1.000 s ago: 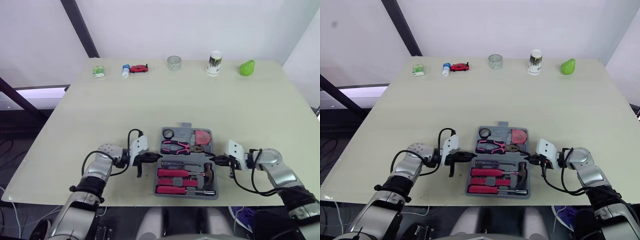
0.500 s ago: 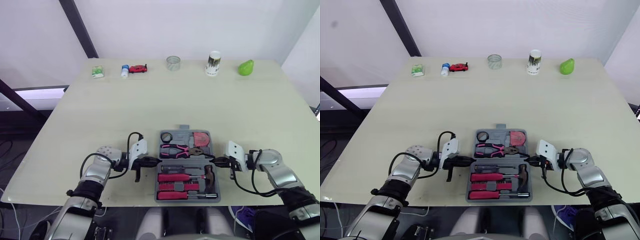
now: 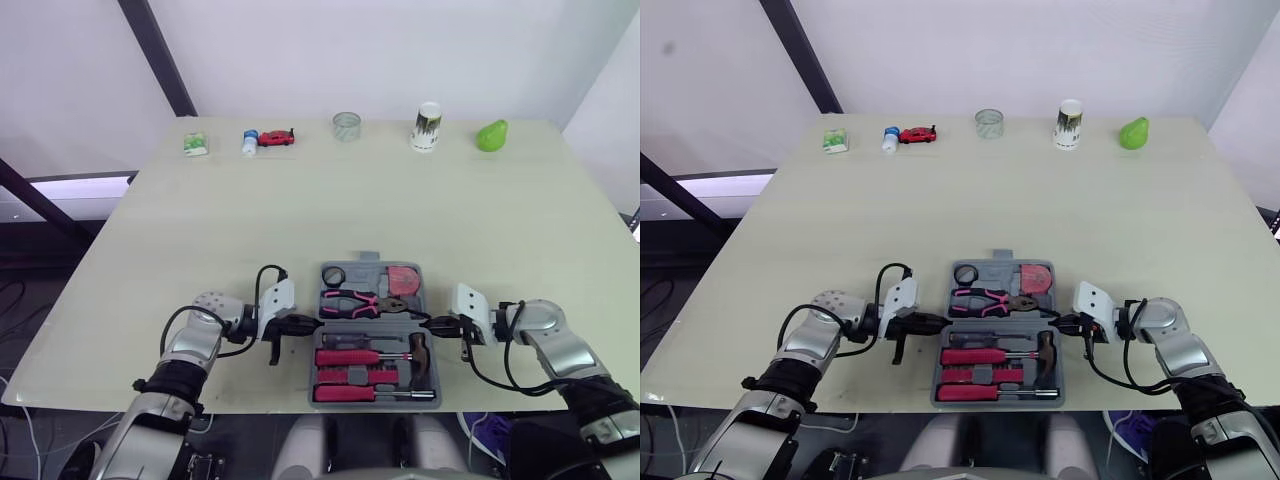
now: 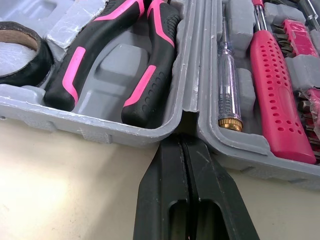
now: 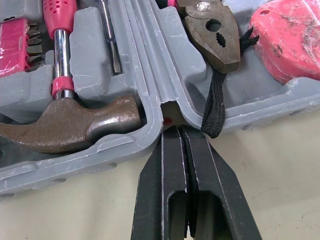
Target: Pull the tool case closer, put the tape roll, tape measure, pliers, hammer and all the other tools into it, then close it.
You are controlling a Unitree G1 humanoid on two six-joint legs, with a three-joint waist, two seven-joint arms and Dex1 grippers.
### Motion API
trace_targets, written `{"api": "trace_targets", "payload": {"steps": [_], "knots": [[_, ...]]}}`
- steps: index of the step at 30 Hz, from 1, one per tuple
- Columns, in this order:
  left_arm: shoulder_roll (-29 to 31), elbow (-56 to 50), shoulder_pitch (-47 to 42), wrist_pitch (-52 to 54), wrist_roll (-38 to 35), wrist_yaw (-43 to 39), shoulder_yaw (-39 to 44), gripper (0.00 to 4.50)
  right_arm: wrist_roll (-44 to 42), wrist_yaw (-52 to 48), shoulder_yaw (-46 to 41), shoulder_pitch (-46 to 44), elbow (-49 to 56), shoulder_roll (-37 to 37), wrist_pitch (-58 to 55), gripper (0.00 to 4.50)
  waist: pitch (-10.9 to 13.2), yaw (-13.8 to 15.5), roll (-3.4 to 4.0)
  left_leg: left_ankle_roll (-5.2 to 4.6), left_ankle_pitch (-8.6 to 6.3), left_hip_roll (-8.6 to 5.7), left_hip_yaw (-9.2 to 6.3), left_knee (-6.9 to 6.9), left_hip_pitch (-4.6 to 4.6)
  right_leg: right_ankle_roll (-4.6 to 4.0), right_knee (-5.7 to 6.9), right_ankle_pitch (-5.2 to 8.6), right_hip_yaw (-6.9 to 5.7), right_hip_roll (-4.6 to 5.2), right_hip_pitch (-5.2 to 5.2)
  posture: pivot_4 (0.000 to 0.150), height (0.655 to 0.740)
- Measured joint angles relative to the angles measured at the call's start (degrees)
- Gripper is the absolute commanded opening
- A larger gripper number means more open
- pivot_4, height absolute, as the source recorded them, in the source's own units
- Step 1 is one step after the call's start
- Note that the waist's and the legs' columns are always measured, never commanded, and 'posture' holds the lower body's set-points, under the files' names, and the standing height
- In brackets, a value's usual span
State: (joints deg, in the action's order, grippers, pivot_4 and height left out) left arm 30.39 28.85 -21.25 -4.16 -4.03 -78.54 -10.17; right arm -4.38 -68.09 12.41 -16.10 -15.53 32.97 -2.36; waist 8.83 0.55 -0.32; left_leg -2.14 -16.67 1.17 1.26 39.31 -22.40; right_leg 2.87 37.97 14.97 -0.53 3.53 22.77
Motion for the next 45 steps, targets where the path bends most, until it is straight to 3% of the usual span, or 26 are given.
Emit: {"api": "trace_targets", "payload": {"steps": [19, 26, 30, 31, 37, 42, 45], "knots": [[0.7, 2.3, -1.4, -2.2, 0.0, 0.1, -0.6, 0.00, -0.7, 1.4, -1.2, 1.7, 0.8, 0.3, 1.6, 0.03, 0.0, 0.1, 0.01, 0.00, 0.00, 0.00, -0.01, 0.00, 0.10, 0.00, 0.05, 0.00, 0.00, -0.01, -0.09, 0.150, 0.7400], [7.1, -1.3, 1.9, -1.9, -1.8, 1.2, 1.9, 0.00, -6.4, 1.7, -7.6, 3.4, 2.5, 3.8, -1.1, 0.03, 0.0, -1.5, 0.01, 0.00, 0.00, 0.13, -0.01, -0.05, 0.13, -0.02, 0.08, 0.00, 0.04, -0.08, -0.06, 0.150, 0.7400], [8.4, -8.8, 5.1, 1.4, -4.9, 0.9, 3.4, 0.00, -10.9, 2.5, -10.7, 1.6, 2.7, 2.6, -7.0, 1.12, 0.0, -1.3, -0.01, 0.00, 0.00, 0.15, -0.02, -0.04, 0.08, -0.02, 0.06, -0.01, 0.03, -0.03, -0.06, 0.150, 0.7400], [8.5, -14.9, 6.9, 3.0, -6.4, 0.7, 3.3, 0.00, -12.2, 2.7, -10.7, -0.4, 2.6, 1.7, -10.0, 1.65, 0.0, -1.2, -0.01, 0.00, 0.00, 0.12, -0.01, -0.04, 0.06, -0.01, 0.05, -0.01, 0.03, 0.05, -0.06, 0.150, 0.7400], [7.0, -28.7, 9.7, 7.0, -7.4, 2.1, -0.2, 0.00, -14.1, 3.4, -9.1, -9.2, -1.6, -2.0, -21.7, 4.48, 0.0, -1.1, 0.00, 0.00, 0.00, 0.09, -0.03, -0.03, 0.01, -0.01, 0.03, -0.01, -0.01, 0.08, -0.05, 0.150, 0.7400], [5.9, -33.4, 11.2, 10.9, -6.4, 3.3, -5.2, 0.00, -12.0, 1.8, -4.8, -15.3, -10.4, -3.6, -23.9, 4.48, 0.0, -1.2, 0.01, 0.00, 0.00, 0.06, -0.01, -0.05, -0.01, -0.01, 0.01, -0.01, 0.01, 0.04, 0.01, 0.150, 0.7400], [6.8, -33.4, 11.6, 11.8, -2.3, 3.6, -10.0, 0.00, -9.6, 1.0, -3.2, -23.1, -22.0, -4.6, -26.4, 4.48, 0.1, -1.4, 0.05, 0.00, 0.00, 0.04, 0.02, -0.05, -0.01, -0.01, 0.04, -0.01, 0.04, 0.01, 0.04, 0.150, 0.7400]]}}
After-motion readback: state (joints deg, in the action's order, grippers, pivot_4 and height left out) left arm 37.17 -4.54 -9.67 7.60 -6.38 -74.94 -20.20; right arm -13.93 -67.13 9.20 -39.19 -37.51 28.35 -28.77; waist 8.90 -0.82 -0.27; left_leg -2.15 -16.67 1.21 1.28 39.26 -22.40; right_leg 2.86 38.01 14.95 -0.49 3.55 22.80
